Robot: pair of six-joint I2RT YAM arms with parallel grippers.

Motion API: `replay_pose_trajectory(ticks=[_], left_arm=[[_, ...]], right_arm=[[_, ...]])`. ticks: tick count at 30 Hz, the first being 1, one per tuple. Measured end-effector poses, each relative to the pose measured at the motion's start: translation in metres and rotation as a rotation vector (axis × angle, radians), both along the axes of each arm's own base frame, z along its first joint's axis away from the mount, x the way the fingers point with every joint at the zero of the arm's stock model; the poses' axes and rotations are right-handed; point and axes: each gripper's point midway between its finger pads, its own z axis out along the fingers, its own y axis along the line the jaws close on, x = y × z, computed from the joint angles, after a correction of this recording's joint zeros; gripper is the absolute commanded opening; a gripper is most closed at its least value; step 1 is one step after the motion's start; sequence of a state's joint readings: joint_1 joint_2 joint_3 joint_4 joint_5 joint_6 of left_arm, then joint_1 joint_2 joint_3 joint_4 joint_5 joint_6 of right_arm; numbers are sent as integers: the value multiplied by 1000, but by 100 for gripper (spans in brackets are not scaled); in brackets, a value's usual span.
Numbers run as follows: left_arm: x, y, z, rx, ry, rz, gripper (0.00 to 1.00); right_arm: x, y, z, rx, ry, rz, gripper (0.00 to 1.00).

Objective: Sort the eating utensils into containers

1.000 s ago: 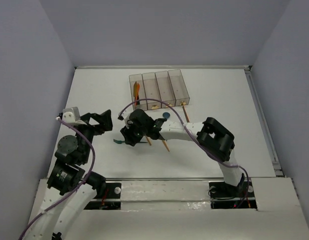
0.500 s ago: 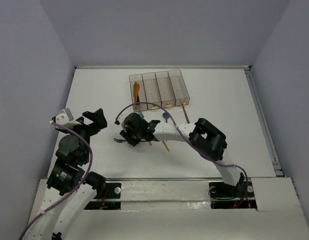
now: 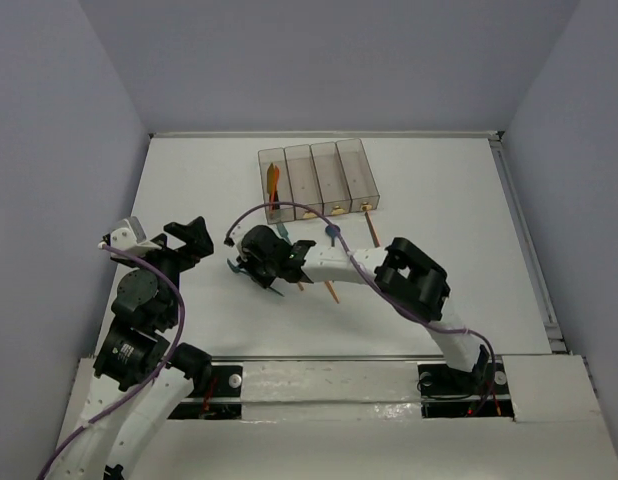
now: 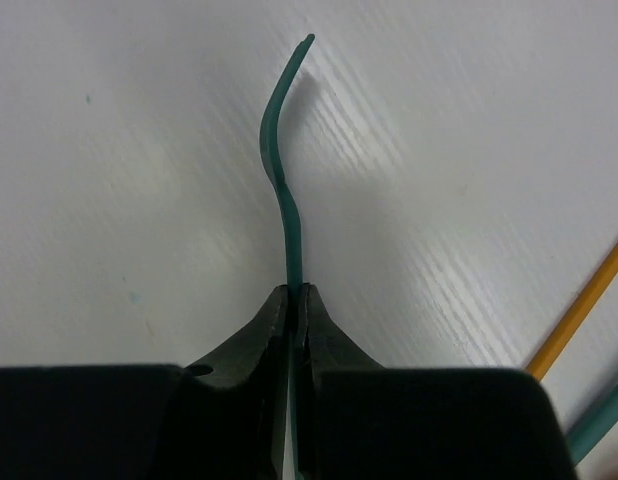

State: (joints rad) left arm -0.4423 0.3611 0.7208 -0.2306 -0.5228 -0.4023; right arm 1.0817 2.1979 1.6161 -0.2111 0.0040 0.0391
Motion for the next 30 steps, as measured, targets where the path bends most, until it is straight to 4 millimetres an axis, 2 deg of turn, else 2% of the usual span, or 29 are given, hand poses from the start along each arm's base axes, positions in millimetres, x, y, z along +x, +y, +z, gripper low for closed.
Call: replay_pose_trajectory(ticks=[5, 8, 12, 15, 16, 18, 19, 21, 24, 30], left_arm=[[0, -2, 0, 0, -1, -14, 99], [0, -5, 0, 3, -1, -31, 99], [0, -13, 1, 14, -5, -74, 99], [-1, -19, 2, 23, -9, -107, 99], [-1, -21, 3, 24, -11, -119, 99], [-1, -24, 3, 28, -13, -137, 99], [-2, -26, 4, 30, -15, -145, 99], [-2, -27, 4, 33, -15, -152, 99], [-2, -29, 4, 38, -15, -162, 99], [-2, -31, 4, 42, -16, -171, 99]], right_arm=[[22, 18, 29, 131, -21, -76, 0], [46, 16, 58, 230, -32, -146, 0], [112, -21, 120, 375, -95, -312, 0], [172, -65, 171, 487, -192, -461, 0], [184, -74, 178, 498, -210, -486, 0], [221, -101, 196, 524, -268, -577, 0], [233, -107, 201, 530, -284, -603, 0], [248, -114, 204, 535, -304, -633, 0], [272, -117, 195, 528, -311, -665, 0], [287, -122, 136, 443, -240, -710, 2]])
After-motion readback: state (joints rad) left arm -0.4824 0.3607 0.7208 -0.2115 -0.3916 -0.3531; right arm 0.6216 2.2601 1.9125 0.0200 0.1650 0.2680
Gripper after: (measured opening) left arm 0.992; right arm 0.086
